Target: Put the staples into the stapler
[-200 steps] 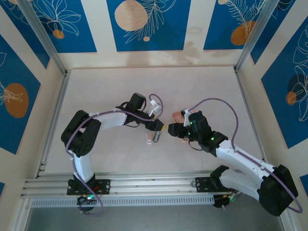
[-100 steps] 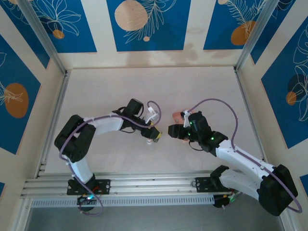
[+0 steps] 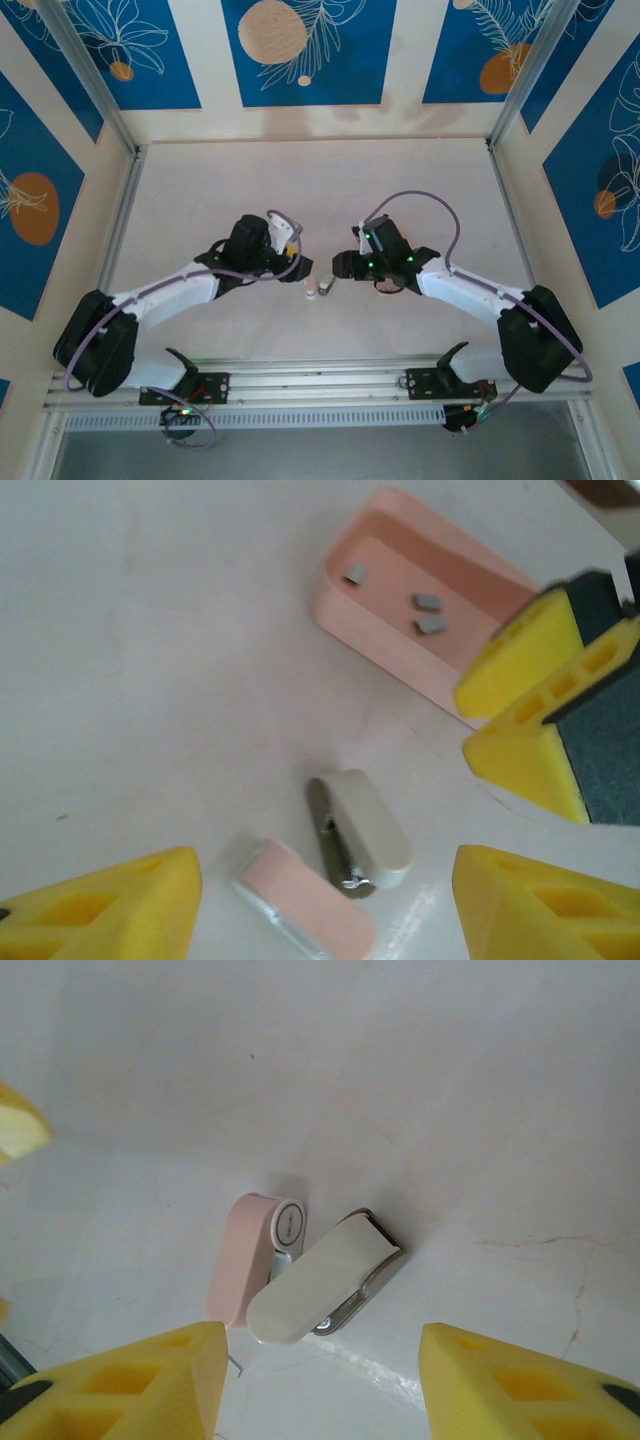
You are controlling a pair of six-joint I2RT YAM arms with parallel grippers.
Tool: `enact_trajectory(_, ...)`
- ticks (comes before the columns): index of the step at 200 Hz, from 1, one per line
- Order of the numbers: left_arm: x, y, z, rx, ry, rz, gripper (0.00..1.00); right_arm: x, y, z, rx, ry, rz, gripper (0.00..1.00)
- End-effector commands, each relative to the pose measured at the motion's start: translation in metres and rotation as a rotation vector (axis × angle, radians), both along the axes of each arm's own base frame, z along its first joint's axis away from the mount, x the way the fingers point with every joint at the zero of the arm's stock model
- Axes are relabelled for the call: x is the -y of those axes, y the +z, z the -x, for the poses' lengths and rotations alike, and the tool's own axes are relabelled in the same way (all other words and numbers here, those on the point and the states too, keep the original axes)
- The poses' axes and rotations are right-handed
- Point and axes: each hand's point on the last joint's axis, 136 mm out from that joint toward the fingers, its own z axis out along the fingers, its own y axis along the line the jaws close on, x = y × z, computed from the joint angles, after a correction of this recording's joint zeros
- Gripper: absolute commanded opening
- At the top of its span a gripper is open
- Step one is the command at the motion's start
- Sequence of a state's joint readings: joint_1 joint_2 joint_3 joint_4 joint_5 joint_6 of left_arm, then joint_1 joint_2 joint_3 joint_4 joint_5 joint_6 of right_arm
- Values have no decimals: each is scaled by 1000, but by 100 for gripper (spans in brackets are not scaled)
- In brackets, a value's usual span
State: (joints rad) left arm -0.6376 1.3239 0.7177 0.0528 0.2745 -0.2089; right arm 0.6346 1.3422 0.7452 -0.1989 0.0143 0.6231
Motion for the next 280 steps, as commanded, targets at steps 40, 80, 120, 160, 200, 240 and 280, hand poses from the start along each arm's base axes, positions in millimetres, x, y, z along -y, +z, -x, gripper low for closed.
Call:
enact_trajectory(40,-28,-7,-11,34,207,0,68,-22,-26,17,-118,65,28,53)
enact_trajectory(80,-31,-9,-6,46,217,39,68,-26,-37,18,-150,69,52,52)
enact_trajectory(120,-33,-3,-4,77,202,27,70,-32,-34,17,-150,70,47,52)
enact_trajectory(160,-36,-9,-4,66,218,17,70,-34,-24,14,-132,80,45,52)
enact_trajectory(200,-37,-11,-1,56,220,23,70,-38,-28,11,-146,91,55,45)
enact_trajectory(240,-43,-8,-1,81,239,23,70,-25,-72,27,-258,55,117,32)
enact_trajectory(280,-43,-8,0,78,229,12,70,-14,-93,37,-293,35,192,25)
